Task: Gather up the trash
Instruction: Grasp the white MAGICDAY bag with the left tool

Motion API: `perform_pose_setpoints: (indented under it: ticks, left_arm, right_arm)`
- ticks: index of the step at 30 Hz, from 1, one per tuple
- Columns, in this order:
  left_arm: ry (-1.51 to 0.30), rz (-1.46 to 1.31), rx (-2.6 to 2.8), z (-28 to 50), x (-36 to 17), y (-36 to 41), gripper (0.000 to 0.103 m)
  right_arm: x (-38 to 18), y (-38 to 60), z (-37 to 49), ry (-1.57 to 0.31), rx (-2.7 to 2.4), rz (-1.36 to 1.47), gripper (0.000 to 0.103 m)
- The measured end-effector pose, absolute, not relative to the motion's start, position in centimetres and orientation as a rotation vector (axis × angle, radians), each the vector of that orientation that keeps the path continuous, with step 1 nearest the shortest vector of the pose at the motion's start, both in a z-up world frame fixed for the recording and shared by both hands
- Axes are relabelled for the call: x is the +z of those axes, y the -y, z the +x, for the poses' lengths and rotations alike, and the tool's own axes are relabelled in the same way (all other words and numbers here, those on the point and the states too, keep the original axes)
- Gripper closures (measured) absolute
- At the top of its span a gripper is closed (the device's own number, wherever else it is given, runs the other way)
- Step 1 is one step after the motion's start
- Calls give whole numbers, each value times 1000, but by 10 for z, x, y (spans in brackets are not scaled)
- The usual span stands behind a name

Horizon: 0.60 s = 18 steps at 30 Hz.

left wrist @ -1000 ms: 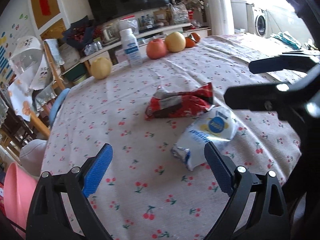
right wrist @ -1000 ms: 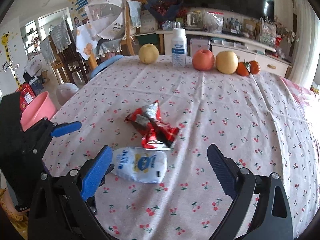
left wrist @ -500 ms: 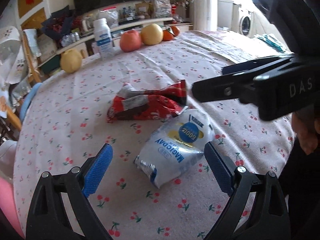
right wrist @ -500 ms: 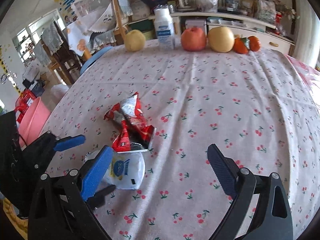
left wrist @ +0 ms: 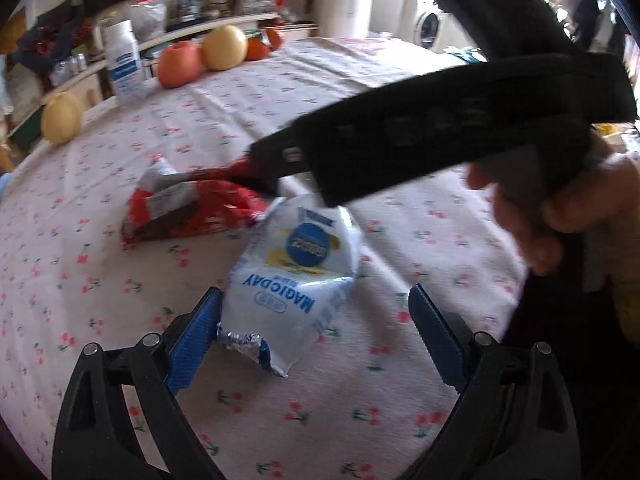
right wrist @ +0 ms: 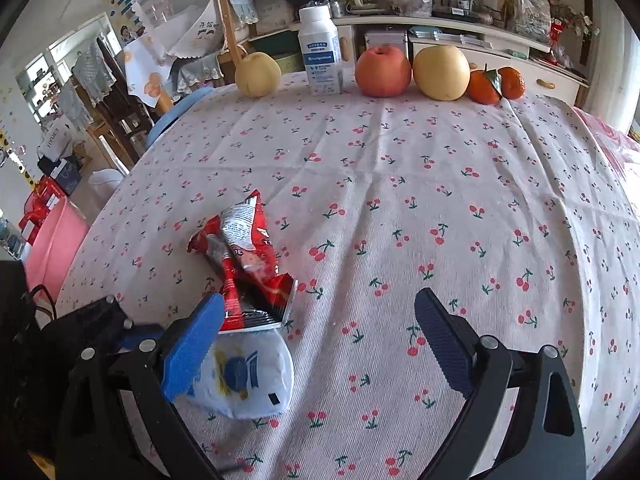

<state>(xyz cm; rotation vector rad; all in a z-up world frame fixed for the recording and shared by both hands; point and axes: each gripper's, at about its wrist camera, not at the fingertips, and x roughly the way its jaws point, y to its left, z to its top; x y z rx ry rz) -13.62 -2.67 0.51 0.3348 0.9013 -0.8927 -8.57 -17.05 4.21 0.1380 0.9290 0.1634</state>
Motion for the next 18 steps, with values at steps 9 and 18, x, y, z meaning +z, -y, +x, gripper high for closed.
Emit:
perform_pose_setpoints:
  ticks: [9,18]
  left_arm:
    - [-847,368,-798,-125,5,26,10]
    - [-833,396,-830,-124,4,45,10]
  right_arm:
    - [34,155,-68,-957,222,94,8]
    - [34,145,-57,-953,287,61,8]
